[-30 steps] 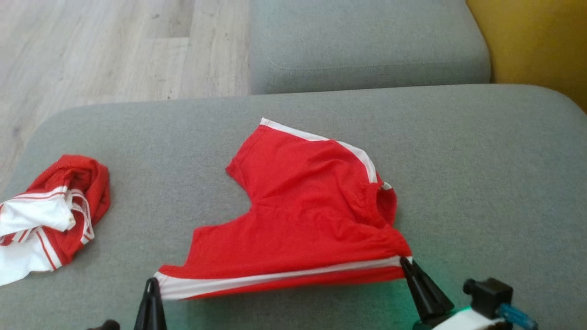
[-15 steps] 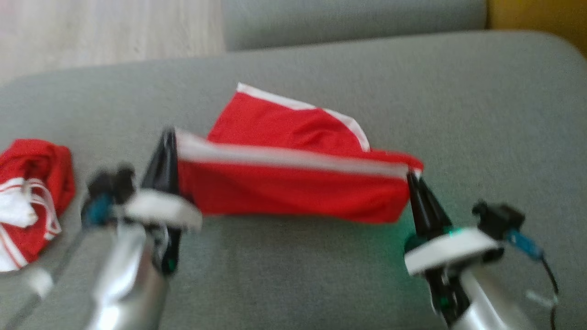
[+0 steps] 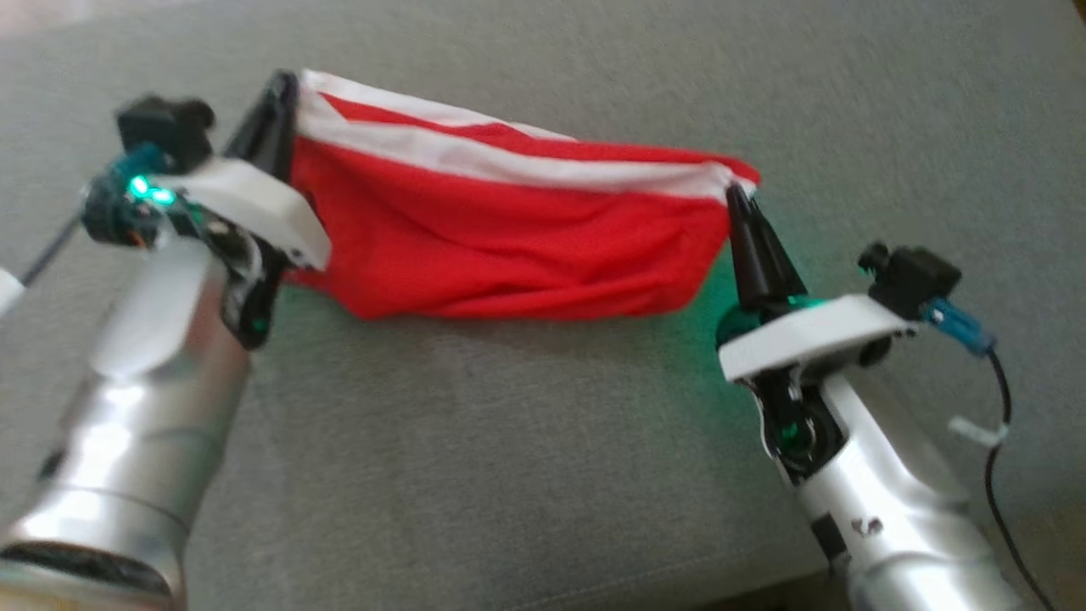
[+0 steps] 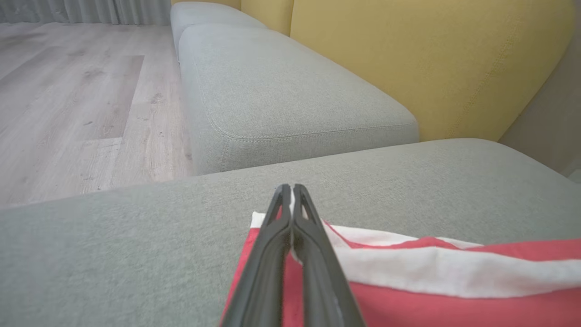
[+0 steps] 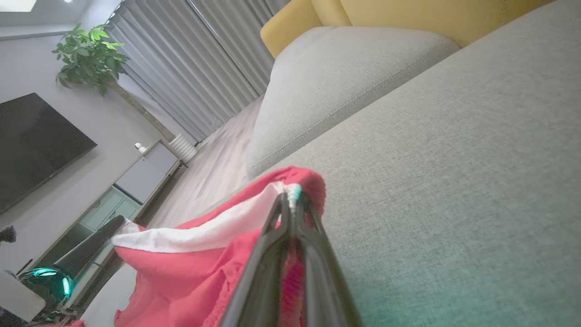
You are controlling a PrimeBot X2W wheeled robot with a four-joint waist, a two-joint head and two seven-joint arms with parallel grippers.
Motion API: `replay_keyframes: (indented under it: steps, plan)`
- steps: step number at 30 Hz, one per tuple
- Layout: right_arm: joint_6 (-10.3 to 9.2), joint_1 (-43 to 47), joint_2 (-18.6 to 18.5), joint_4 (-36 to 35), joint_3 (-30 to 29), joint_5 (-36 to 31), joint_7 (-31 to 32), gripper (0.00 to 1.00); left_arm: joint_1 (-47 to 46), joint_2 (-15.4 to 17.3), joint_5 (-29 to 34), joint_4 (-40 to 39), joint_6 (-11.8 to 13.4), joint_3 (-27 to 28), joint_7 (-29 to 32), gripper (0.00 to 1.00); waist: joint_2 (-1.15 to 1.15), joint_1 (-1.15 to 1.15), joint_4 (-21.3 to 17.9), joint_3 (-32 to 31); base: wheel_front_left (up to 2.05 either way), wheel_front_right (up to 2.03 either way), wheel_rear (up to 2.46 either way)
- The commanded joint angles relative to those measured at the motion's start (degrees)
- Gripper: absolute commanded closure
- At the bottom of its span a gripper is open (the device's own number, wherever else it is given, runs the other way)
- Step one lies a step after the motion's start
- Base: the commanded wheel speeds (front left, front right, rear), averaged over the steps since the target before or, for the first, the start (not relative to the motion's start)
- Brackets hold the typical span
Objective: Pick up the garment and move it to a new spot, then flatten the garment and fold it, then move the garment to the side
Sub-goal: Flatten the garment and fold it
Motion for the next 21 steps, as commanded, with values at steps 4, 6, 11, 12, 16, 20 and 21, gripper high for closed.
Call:
replay_keyframes:
  steps: [4, 6, 11, 12, 16, 20, 21]
  plan:
    - [-0.04, -4.2, 0.9, -2.6, 2.2, 2.7, -0.4, 1.0, -7.0, 4.1, -3.3, 0.9, 0.1, -1.1, -1.0, 1.0, 0.0, -0.01, -3.5, 4.7, 0.0, 0.0, 0.0]
    - [-0.04, -5.4, 0.9, -2.8, 2.7, 3.4, -0.4, 1.0, -8.8, 4.7, -3.8, 2.7, 0.1, -1.6, -1.6, 1.0, 0.0, -0.01, -3.8, 5.6, 0.0, 0.0, 0.0]
    - [-0.04, -7.0, 0.9, -3.3, 3.7, 4.5, -0.4, 1.0, -12.5, 4.7, -3.7, 8.3, 0.4, -1.7, -3.8, 1.0, 0.0, -0.01, -3.9, 6.9, 0.0, 0.0, 0.0]
    - [-0.04, -7.0, 0.9, -3.1, 4.0, 4.5, -0.4, 1.0, -12.9, 4.5, -3.3, 9.4, 0.5, -2.0, -4.0, 1.0, 0.0, -0.01, -3.8, 7.0, 0.0, 0.0, 0.0]
    - [-0.04, -7.3, 0.9, -2.8, 5.3, 4.6, -0.4, 0.79, -13.8, 3.0, -3.3, 12.9, 0.4, -2.7, -5.0, 0.57, 0.0, -0.01, -3.5, 7.4, 0.0, 0.0, 0.0]
    - [-0.04, -6.9, 0.9, -2.6, 4.4, 1.1, -0.4, 0.0, -13.3, 1.7, -3.8, 15.1, 0.3, -3.0, -6.9, 0.0, 0.0, -0.01, -2.7, 6.7, 0.0, 0.0, 0.0]
    - [-0.04, -6.5, 0.9, -2.7, 3.8, -0.2, -0.4, 0.0, -12.9, 1.5, -4.2, 15.5, 0.3, -2.8, -7.6, 0.0, 0.0, -0.01, -2.5, 6.4, 0.0, 0.0, 0.0]
